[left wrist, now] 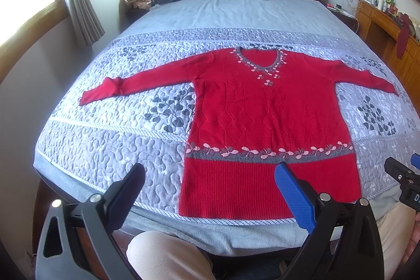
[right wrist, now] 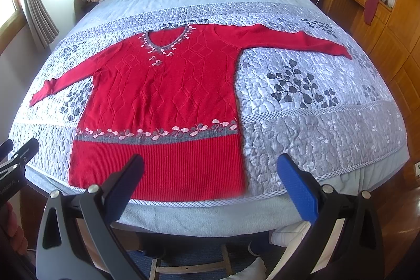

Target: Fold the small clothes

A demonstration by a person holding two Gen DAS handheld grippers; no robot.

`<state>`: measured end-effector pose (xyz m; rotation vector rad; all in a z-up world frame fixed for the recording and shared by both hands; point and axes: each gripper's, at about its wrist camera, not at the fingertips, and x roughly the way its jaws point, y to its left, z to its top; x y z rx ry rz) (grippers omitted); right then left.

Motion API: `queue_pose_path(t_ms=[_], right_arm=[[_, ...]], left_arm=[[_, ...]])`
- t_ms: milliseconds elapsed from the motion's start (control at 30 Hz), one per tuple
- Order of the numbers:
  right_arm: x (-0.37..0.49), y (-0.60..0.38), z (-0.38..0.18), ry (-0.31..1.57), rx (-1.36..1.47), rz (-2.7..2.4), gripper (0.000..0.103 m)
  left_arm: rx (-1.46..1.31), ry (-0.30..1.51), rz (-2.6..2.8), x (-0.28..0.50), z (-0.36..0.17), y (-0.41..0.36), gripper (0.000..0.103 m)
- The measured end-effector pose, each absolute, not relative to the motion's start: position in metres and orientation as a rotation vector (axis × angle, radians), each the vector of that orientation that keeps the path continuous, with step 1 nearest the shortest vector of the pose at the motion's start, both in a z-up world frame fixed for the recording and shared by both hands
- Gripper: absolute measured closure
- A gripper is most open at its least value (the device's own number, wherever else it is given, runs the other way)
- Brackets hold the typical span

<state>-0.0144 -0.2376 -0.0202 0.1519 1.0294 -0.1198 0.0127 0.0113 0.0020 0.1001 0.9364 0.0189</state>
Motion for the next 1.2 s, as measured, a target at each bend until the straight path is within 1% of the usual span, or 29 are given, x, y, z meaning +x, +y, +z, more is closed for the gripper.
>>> queue_pose_path(t_ms=[1000, 1200], right_arm=[[-0.011, -0.237, -0.025, 1.041, 0.151, -0.114, 0.003], [-0.003, -0.241, -0.033, 1.053, 0.14, -0.075, 0.003]], left_arm=[[0.103, 0.934, 0.025, 0.012, 0.002, 0.012, 0.004], [0.104, 0.951, 0.03, 0.025, -0.004, 0.011, 0.004]])
